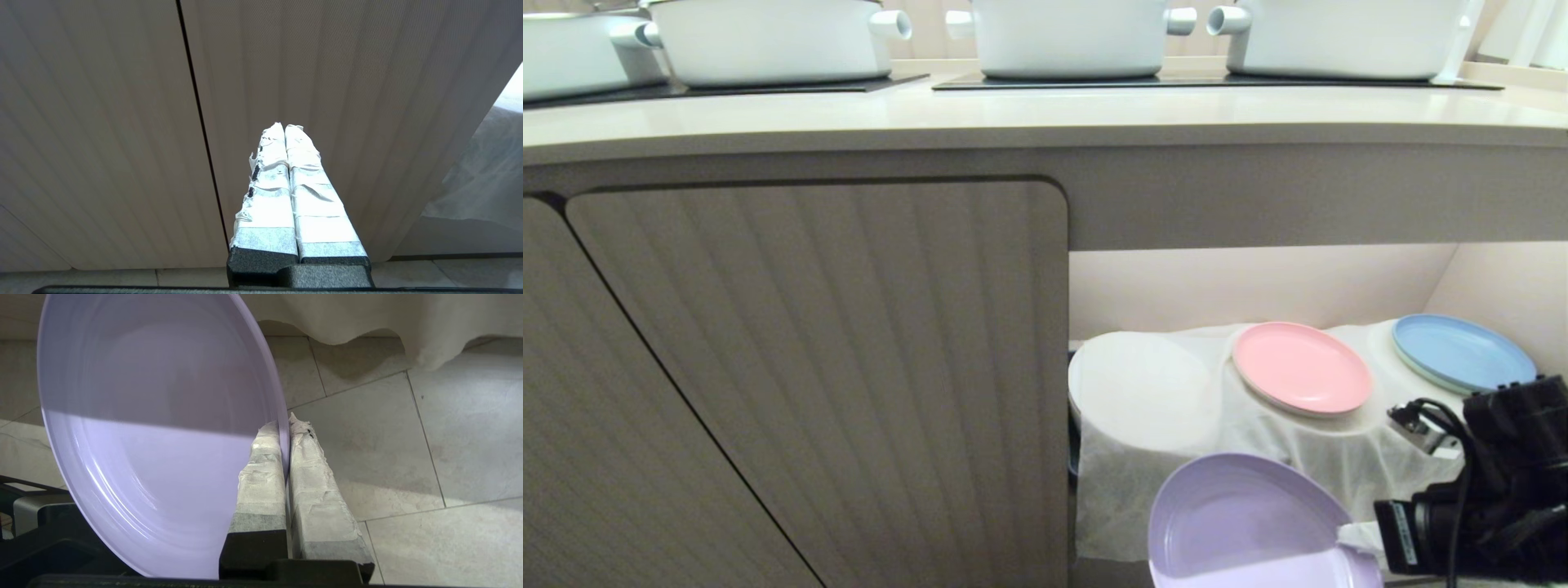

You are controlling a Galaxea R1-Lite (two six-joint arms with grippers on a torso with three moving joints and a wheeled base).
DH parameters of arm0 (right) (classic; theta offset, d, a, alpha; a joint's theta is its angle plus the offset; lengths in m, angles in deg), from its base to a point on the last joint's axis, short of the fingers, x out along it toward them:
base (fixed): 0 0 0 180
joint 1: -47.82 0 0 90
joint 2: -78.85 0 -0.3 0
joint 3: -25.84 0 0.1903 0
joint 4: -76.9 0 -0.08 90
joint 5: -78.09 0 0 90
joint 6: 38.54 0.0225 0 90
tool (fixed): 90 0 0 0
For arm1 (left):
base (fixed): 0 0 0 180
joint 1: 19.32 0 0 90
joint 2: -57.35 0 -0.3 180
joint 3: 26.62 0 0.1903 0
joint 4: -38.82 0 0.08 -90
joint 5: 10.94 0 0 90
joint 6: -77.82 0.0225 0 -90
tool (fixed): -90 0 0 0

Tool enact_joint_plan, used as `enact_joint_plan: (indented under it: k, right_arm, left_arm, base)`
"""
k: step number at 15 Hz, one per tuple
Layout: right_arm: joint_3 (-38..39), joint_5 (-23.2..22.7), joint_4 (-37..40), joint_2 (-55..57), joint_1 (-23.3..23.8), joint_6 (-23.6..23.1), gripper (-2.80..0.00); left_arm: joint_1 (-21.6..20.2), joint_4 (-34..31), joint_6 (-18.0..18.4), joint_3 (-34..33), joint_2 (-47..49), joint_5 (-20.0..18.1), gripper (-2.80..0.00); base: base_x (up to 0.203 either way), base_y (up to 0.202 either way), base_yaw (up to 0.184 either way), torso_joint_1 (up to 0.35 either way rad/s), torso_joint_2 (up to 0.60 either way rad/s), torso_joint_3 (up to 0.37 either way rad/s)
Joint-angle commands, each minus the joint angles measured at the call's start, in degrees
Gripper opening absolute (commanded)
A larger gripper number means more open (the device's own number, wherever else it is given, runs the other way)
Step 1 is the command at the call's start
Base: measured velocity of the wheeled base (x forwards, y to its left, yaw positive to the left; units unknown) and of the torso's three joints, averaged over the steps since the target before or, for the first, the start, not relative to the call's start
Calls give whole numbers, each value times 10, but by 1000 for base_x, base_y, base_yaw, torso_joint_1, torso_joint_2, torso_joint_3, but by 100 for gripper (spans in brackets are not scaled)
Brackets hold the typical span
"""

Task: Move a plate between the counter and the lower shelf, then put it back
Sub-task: Put the plate

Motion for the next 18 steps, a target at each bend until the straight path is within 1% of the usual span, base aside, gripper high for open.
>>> enact_joint_plan:
  k: [1, 3, 5, 6, 14, 18]
  right_arm:
    - [20, -1, 0, -29, 2, 1, -280]
    - [32, -2, 0, -47, 3, 1, -280]
    - [32, -1, 1, -59, 2, 24, -280]
    - [35, -1, 2, -63, 2, 26, -280]
    - [79, -1, 2, -110, 2, 28, -280]
    - [82, -1, 3, -118, 2, 29, -280]
  left_arm:
    - [0, 0, 0, 0, 0, 0, -280]
    - [0, 0, 0, 0, 0, 0, -280]
    - [0, 0, 0, 0, 0, 0, -280]
    - [0, 0, 0, 0, 0, 0, -280]
    - [0, 0, 0, 0, 0, 0, -280]
    - [0, 0, 0, 0, 0, 0, -280]
  base:
    - [0, 0, 0, 0, 0, 0]
    - [0, 0, 0, 0, 0, 0]
    - [0, 0, 0, 0, 0, 0]
    - [0, 0, 0, 0, 0, 0]
    - [0, 0, 0, 0, 0, 0]
    - [0, 0, 0, 0, 0, 0]
